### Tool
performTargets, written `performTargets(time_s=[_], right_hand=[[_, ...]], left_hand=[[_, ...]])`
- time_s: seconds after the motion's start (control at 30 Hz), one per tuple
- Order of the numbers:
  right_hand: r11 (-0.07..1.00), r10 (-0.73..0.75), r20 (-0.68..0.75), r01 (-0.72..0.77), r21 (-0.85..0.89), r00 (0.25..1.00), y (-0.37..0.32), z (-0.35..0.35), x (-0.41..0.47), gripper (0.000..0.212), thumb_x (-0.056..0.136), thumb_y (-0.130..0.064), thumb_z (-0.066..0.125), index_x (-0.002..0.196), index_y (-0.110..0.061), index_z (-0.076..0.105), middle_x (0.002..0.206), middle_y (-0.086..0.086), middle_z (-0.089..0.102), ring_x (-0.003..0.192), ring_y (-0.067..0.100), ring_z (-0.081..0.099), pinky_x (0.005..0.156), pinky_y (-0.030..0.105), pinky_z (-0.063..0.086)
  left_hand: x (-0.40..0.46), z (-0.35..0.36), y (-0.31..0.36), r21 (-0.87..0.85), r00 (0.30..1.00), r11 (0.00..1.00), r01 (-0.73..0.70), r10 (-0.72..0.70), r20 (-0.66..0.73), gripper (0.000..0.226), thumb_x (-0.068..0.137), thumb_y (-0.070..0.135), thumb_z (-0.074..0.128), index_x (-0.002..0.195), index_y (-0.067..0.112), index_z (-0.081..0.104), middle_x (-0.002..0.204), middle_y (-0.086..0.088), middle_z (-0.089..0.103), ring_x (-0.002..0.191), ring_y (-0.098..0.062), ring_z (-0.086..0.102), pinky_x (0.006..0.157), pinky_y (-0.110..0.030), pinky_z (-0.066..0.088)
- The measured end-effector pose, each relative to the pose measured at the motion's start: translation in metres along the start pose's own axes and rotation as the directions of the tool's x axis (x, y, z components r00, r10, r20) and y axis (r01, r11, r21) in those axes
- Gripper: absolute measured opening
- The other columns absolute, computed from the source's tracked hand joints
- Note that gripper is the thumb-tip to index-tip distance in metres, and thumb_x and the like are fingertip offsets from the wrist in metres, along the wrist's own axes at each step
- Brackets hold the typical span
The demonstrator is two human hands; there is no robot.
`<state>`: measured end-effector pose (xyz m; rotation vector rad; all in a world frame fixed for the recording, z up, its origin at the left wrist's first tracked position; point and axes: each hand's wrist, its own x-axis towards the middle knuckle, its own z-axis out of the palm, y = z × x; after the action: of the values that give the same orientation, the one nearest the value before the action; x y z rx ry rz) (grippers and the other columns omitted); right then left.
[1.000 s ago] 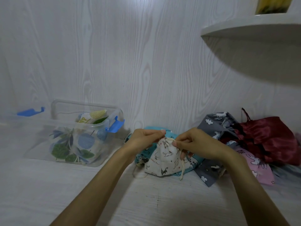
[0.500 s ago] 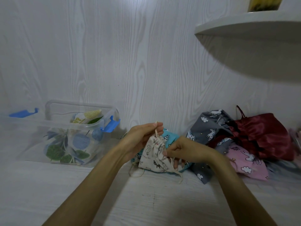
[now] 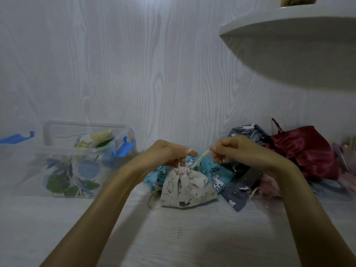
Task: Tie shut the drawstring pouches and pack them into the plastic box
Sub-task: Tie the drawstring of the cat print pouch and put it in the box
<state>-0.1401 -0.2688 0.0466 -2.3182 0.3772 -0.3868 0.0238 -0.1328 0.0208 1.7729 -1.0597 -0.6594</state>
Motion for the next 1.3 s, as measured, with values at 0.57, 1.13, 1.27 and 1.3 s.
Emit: performTargets(time_s=[0.57,1.13,1.27,1.3], right_hand=[[0.984,0.173,0.060,-0.175,0.037,0.983,-0.008,0.020,0.012,0.038,0.098,-0.037,0.041,0.132,-0.021,0.047,0.115,-0.006,0.062,0.095,0.007,0.058,0.079,0.020,0.044],[0.993,0.059,0.281,-0.086,0.086,0.958,-0.014,0.004,-0.007,0.013,0.078,-0.025,0.070,0.088,-0.019,0.076,0.085,-0.004,0.075,0.079,0.002,0.066,0.073,0.010,0.047],[0.998,0.055,0.334,-0.045,-0.038,0.941,-0.017,0.014,-0.003,0.016,0.077,-0.019,0.074,0.093,-0.017,0.076,0.096,0.001,0.075,0.097,0.013,0.069,0.097,0.028,0.050],[0.998,0.054,0.343,-0.037,-0.056,0.938,-0.017,0.016,-0.002,0.017,0.077,-0.022,0.073,0.093,-0.017,0.076,0.097,0.002,0.075,0.097,0.014,0.069,0.097,0.032,0.051]], left_hand=[[-0.012,0.016,-0.008,-0.150,0.972,0.989,0.021,0.014,0.234,0.035,0.097,0.035,0.045,0.096,0.016,0.075,0.077,0.008,0.069,0.079,-0.009,0.060,0.094,-0.026,0.048],[-0.011,-0.003,-0.018,-0.387,0.957,0.918,0.090,0.029,0.290,0.025,0.079,0.022,0.067,0.100,0.010,0.073,0.091,-0.003,0.074,0.084,-0.007,0.069,0.075,-0.015,0.053],[-0.011,-0.003,-0.017,-0.499,0.981,0.864,0.064,0.037,0.191,0.033,0.064,0.021,0.073,0.096,0.012,0.074,0.099,-0.008,0.074,0.092,-0.014,0.070,0.085,-0.021,0.055],[-0.011,-0.002,-0.016,-0.493,0.985,0.868,0.058,0.032,0.172,0.035,0.062,0.021,0.075,0.096,0.013,0.073,0.100,-0.007,0.074,0.094,-0.014,0.070,0.087,-0.022,0.054]])
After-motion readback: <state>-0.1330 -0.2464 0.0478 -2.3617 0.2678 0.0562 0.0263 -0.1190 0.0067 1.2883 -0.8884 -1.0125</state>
